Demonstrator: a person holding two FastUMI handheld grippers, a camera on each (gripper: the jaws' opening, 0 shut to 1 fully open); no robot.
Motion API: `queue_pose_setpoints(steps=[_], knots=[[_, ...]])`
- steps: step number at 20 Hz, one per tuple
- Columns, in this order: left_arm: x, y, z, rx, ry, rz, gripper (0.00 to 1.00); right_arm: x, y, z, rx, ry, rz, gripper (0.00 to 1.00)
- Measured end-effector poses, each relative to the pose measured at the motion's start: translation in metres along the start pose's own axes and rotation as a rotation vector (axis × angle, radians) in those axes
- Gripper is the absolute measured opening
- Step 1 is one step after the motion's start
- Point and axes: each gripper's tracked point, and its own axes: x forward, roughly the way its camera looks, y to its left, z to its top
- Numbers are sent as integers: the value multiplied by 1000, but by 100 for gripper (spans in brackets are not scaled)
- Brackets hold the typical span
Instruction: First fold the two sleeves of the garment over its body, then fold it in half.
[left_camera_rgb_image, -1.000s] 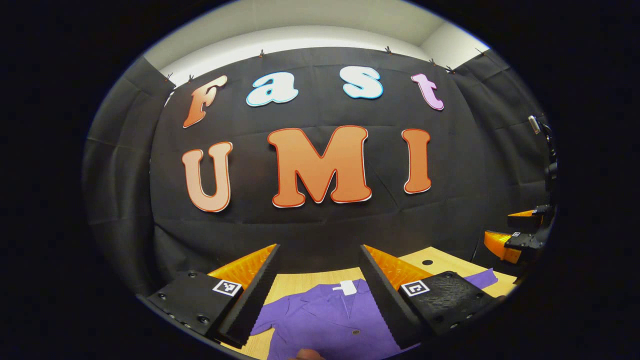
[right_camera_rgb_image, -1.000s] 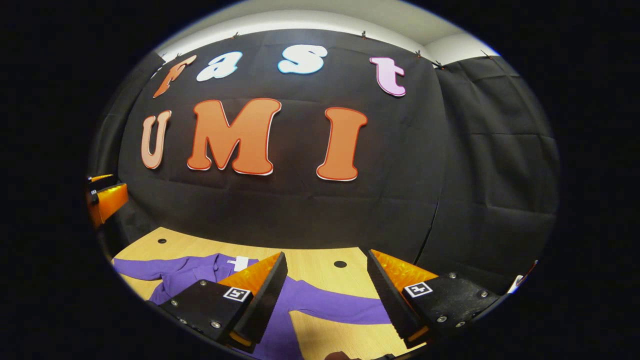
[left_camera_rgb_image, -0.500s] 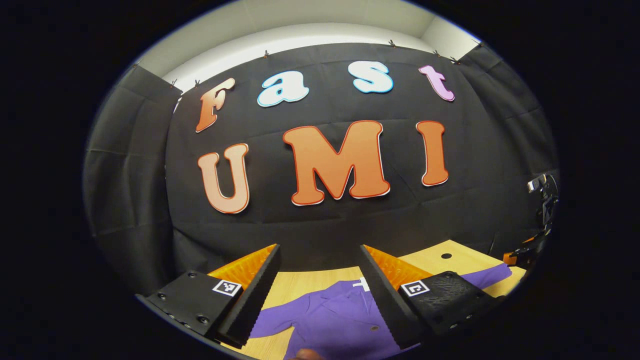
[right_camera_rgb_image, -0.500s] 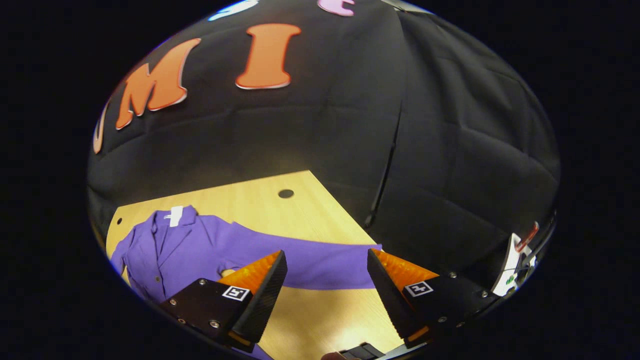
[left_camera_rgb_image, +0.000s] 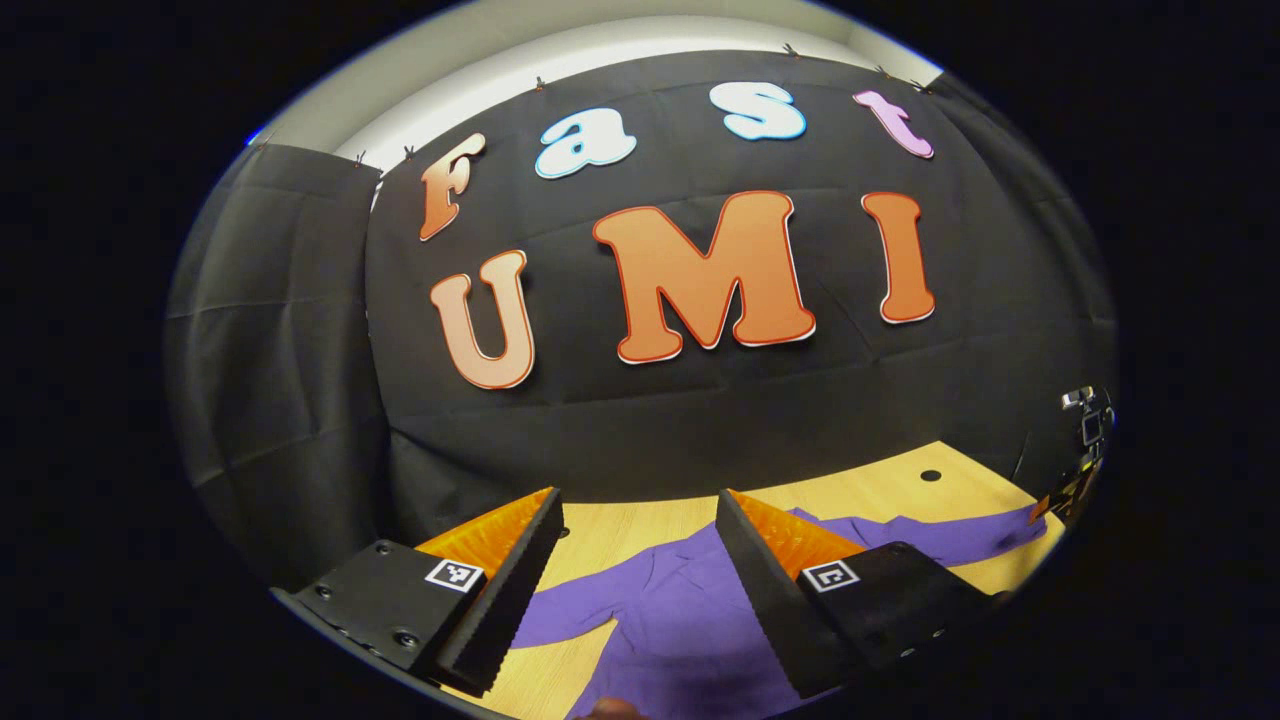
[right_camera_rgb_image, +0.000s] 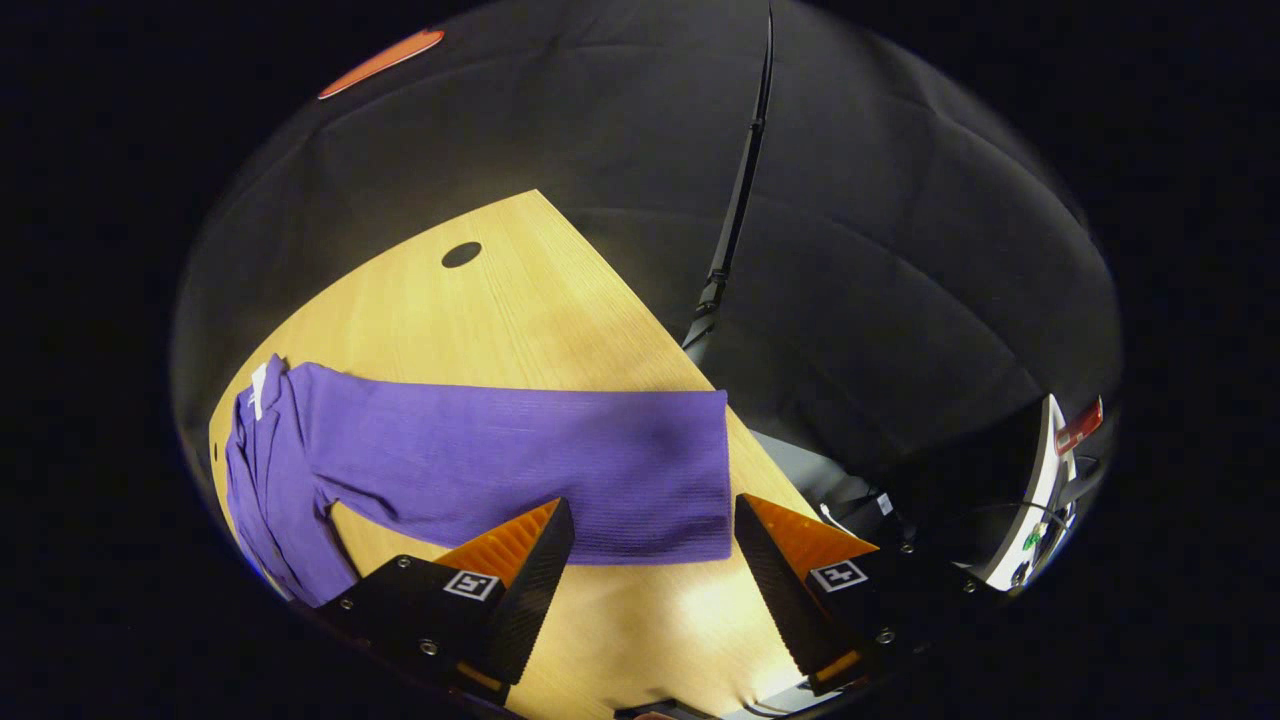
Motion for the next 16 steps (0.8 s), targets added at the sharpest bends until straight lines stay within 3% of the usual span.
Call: queue_pose_setpoints(steps=[6,8,11,12,14,15,16], knots=[[-8,-9,-17,21,86,30,100,38,1,-12,57,147,14,100],[-7,-11,-21,22,97,29,100,39,4,-13,60,166,22,87],[-12,-14,-28,44,120,18,100,40,14,-6,96,129,68,23],[-12,-13,-30,38,122,7,100,38,17,-3,106,126,86,10],[-10,-9,-31,31,120,-4,100,32,26,2,135,111,102,6],[-7,-3,-30,32,111,-9,100,25,29,8,144,93,109,14],[-2,5,-30,32,97,-20,99,10,36,15,144,65,111,4]])
